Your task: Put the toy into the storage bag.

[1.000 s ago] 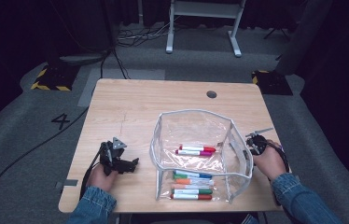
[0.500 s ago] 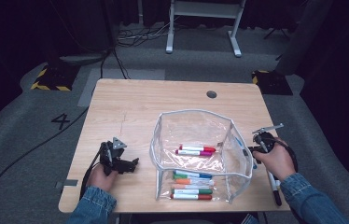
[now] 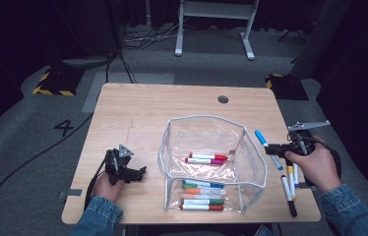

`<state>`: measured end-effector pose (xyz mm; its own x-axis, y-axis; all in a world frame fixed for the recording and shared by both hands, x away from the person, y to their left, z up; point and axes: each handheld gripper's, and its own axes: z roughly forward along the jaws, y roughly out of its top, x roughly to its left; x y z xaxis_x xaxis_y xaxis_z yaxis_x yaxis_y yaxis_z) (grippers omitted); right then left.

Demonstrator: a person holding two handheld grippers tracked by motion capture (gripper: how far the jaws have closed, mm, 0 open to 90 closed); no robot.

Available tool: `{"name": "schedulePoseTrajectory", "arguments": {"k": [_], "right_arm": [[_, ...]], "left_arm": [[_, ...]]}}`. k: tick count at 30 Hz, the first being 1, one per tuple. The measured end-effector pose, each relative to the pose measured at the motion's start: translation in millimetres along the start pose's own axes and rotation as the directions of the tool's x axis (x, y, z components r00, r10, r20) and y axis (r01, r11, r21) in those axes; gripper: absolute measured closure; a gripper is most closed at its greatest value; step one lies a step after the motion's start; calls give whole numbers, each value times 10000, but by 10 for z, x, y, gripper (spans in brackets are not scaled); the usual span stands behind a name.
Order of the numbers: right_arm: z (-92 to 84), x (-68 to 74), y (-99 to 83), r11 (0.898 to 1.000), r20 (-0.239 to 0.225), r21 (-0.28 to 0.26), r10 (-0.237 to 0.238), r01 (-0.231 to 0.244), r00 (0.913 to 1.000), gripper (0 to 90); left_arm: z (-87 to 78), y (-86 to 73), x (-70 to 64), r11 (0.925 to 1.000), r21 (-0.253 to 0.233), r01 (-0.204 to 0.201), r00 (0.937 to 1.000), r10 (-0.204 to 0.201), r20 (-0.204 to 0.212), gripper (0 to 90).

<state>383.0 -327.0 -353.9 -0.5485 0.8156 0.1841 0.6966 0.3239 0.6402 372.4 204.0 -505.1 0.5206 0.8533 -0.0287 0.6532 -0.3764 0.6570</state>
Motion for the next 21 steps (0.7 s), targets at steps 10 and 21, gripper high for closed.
{"name": "schedulePoseTrajectory", "arguments": {"k": [10, 21], "right_arm": [[-416, 222, 176, 9967, -421, -453, -693, 674, 9967, 771], [-704, 521, 354, 9830, -878, -738, -1741, 1679, 9808, 772]], "left_arm": [[0, -2, -2, 10000, -10, 21, 10000, -21, 9, 0], [0, -2, -1, 10000, -7, 19, 10000, -19, 9, 0]]}}
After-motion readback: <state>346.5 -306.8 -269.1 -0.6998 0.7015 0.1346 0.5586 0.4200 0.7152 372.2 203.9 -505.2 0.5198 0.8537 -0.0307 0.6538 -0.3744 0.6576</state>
